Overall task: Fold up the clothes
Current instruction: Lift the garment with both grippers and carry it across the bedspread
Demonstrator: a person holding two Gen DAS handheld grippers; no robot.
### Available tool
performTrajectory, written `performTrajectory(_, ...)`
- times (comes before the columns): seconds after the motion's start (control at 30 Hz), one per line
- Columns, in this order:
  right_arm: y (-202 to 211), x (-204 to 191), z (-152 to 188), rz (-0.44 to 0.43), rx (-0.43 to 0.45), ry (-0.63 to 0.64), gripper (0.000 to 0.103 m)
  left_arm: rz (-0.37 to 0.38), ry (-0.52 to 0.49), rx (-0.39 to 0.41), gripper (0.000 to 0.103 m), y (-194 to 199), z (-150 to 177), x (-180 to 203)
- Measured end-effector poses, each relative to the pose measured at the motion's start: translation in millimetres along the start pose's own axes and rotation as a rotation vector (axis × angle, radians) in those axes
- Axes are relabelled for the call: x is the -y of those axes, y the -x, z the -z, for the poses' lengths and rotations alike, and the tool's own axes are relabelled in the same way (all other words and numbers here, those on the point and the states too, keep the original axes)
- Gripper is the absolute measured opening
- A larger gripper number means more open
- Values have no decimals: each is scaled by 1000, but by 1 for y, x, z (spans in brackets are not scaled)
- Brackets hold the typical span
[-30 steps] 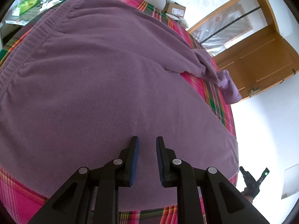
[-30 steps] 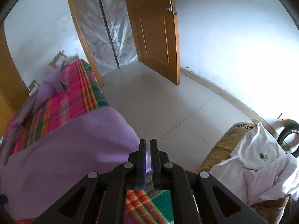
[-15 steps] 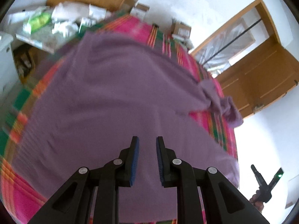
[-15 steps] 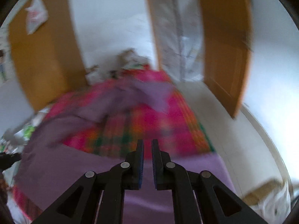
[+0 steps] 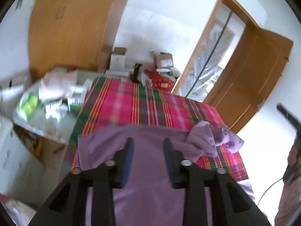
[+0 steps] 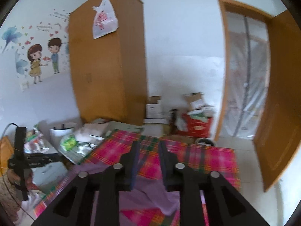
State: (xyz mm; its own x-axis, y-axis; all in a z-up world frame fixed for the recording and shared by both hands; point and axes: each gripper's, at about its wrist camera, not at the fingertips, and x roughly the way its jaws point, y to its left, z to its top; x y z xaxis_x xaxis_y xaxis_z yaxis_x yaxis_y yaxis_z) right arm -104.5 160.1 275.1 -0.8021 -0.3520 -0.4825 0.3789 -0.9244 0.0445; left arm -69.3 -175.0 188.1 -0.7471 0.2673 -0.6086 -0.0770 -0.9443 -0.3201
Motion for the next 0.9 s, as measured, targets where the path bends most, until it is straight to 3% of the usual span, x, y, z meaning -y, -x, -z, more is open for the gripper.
performTrajectory(0.03, -22, -1, -2, -28, -42, 13, 32, 11, 6, -7, 36, -5, -9, 0)
performTrajectory(0.17, -106, -4, 8, -62, -210, 51, 33, 54, -12, -99, 37, -42, -32, -6)
performTrajectory(0.3, -195, -9, 52, -96, -383, 96, 33, -43, -57, -178, 37, -92, -24, -20)
performTrajectory(0.43, -247, -8, 98, -88, -479, 171, 33, -80, -80, -261, 37, -138, -13, -31)
performTrajectory(0.6, -289, -1, 129, -124, -546, 198, 33, -146, -118, -303, 37, -184, -9, -43)
performTrajectory(0.9, -312, -7, 138, -158, -570, 308, 36, -187, -185, -388, 37, -235, 3, -57)
